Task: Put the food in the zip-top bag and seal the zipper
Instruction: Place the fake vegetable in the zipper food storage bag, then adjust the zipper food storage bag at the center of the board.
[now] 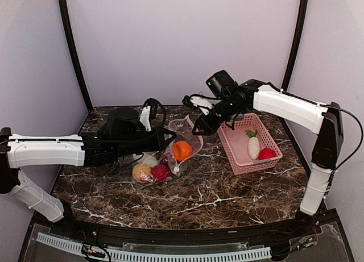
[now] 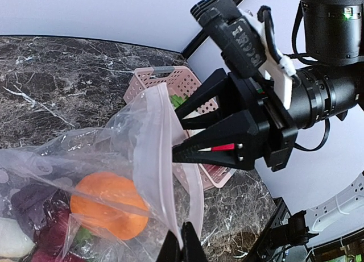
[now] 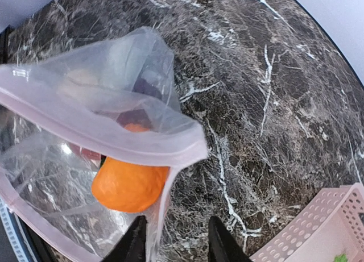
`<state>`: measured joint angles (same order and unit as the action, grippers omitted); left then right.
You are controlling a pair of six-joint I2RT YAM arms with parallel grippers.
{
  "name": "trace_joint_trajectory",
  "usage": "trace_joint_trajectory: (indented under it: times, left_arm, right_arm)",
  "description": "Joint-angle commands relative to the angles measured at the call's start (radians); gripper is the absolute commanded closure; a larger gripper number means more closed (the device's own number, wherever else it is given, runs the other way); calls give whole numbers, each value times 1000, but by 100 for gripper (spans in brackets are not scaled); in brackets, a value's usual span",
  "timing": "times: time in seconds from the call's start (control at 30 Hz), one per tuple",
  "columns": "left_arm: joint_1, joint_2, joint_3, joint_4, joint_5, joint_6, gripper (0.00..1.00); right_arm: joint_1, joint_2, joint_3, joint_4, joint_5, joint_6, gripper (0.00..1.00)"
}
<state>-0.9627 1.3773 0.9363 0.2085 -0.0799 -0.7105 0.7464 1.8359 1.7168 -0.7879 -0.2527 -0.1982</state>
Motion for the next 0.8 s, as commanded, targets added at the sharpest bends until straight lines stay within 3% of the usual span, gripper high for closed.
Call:
trace_joint_trajectory:
  times: [0.0, 0.07, 0.23, 0.37, 0.77]
  left_arm:
    - [-4, -13, -7, 13, -16, 13, 99]
    - [-4, -14, -2, 1, -25, 20, 99]
    - [-3, -16, 146, -165, -39, 146, 99]
    - [3, -31, 229, -315, -174, 233, 99]
    - [13, -67, 374, -486, -203, 253, 99]
  right_arm:
    - [-7, 34, 33, -27, -15, 6, 90]
    - [-12, 31, 82, -61, -27, -3, 100]
    - [-48, -6, 333, -142, -103, 0, 100]
    - [-52, -31, 316, -64, -73, -6, 100]
    - [-53, -10, 394, -90, -136, 5, 100]
